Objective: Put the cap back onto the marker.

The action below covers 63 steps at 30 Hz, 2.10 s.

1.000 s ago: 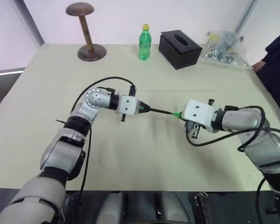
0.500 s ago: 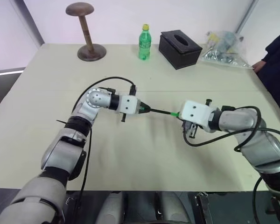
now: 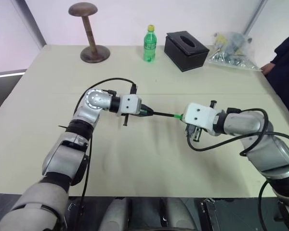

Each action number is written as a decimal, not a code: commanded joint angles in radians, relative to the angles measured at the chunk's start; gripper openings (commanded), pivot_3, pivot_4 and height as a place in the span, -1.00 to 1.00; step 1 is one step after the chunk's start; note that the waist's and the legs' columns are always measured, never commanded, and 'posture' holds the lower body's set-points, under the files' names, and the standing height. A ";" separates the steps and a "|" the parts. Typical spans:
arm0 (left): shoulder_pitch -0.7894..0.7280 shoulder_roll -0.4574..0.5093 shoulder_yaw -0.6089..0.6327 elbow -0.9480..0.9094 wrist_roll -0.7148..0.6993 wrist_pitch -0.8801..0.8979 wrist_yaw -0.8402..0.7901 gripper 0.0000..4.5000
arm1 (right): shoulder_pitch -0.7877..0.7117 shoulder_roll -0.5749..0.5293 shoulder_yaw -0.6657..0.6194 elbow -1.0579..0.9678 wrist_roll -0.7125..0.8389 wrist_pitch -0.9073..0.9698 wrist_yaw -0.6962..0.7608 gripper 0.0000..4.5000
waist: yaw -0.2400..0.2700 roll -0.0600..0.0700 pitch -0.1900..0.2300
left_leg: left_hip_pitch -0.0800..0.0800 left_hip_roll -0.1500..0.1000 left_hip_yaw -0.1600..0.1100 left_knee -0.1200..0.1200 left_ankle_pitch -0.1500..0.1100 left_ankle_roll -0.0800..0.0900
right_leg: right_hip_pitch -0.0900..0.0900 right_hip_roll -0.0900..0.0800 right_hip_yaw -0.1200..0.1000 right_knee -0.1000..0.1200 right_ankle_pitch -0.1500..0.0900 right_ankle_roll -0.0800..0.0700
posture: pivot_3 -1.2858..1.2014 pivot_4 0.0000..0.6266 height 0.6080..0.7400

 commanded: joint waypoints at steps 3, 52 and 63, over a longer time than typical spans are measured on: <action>-0.018 -0.028 -0.013 -0.030 -0.004 -0.044 -0.022 -1.00 | -0.062 0.030 0.002 -0.090 0.012 -0.016 -0.004 -0.98 | -0.001 0.000 0.000 | 0.000 0.000 0.000 0.000 0.000 0.000 | 0.000 0.000 0.000 0.000 0.000 0.000 | 0.03 -0.52 1.00; 0.345 0.164 0.125 -0.655 -0.101 0.617 0.175 -1.00 | 0.186 -0.098 -0.189 -0.203 0.069 0.040 0.004 0.39 | -0.007 0.000 0.000 | 0.000 0.003 0.000 0.000 0.000 0.000 | 0.000 0.000 0.001 0.001 0.000 0.000 | 0.03 -0.52 1.00; 0.621 0.256 0.239 -1.243 -0.200 1.350 0.434 -1.00 | 0.160 -0.034 -0.147 -0.204 0.118 0.063 -0.045 0.39 | 0.001 0.000 0.000 | 0.001 0.002 -0.001 0.000 0.000 0.000 | 0.001 -0.001 0.001 0.002 0.000 0.000 | 0.03 -0.52 1.00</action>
